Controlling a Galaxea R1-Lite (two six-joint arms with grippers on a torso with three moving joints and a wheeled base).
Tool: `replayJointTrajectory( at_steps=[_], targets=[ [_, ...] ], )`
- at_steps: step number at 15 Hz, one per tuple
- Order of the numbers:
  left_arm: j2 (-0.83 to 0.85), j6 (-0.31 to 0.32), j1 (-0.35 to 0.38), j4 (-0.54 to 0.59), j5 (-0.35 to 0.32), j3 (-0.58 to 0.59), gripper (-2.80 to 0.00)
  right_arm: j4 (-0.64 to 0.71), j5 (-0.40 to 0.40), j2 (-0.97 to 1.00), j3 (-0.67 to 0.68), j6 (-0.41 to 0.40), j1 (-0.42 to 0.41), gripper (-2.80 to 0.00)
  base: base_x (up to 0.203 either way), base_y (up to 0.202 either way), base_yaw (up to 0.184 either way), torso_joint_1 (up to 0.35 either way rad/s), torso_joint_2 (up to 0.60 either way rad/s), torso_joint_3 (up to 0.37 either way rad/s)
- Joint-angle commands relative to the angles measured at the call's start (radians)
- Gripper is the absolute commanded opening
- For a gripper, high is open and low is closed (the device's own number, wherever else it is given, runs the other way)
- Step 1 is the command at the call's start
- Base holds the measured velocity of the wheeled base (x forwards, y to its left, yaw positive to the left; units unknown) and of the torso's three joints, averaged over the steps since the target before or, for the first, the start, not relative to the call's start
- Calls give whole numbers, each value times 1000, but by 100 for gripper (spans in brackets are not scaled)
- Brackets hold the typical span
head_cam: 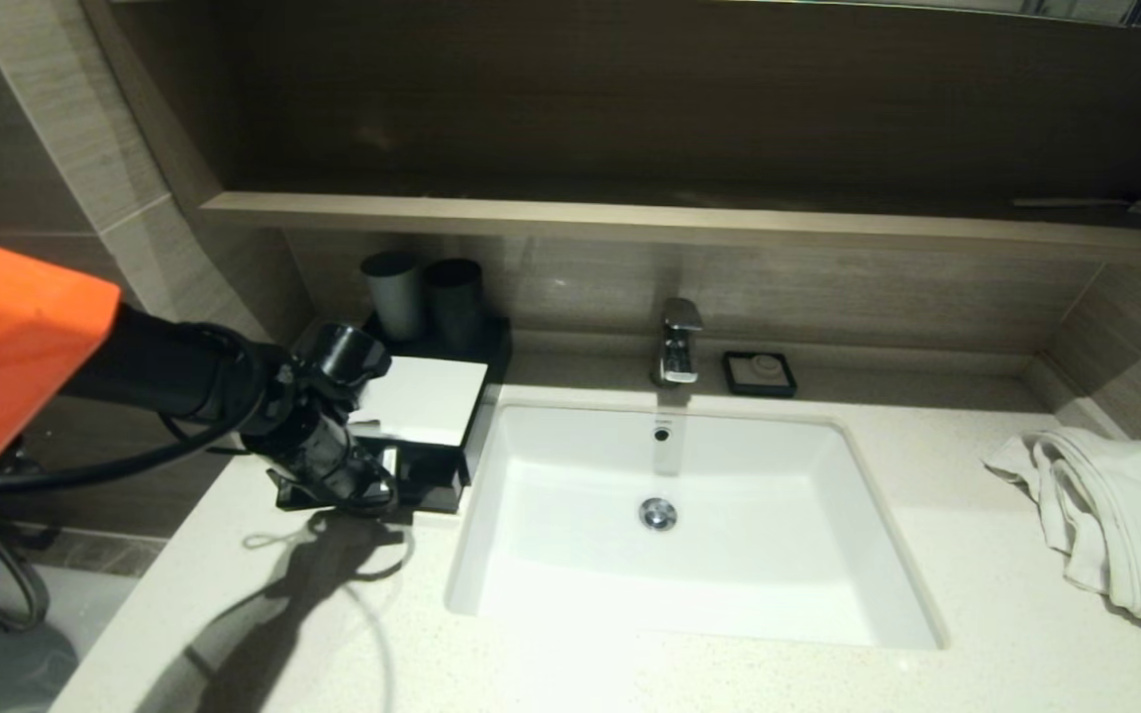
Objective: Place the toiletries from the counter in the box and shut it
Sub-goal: Close the drawer
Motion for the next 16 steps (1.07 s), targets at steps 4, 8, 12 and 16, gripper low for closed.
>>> replayJointTrajectory(
  at_steps=[4, 8, 12, 16],
  targets=[
    [11, -4, 4, 6, 1, -38, -280, 0, 0, 0, 0, 0, 0, -280, 0, 0, 0, 0, 0, 0],
    [17, -4, 15, 8, 1, -59, -280, 0, 0, 0, 0, 0, 0, -280, 0, 0, 0, 0, 0, 0],
    [17, -4, 18, 5, 3, -62, -280, 0, 0, 0, 0, 0, 0, -280, 0, 0, 0, 0, 0, 0],
    [17, -9, 18, 6, 1, -85, -280, 0, 0, 0, 0, 0, 0, -280, 0, 0, 0, 0, 0, 0]
  ],
)
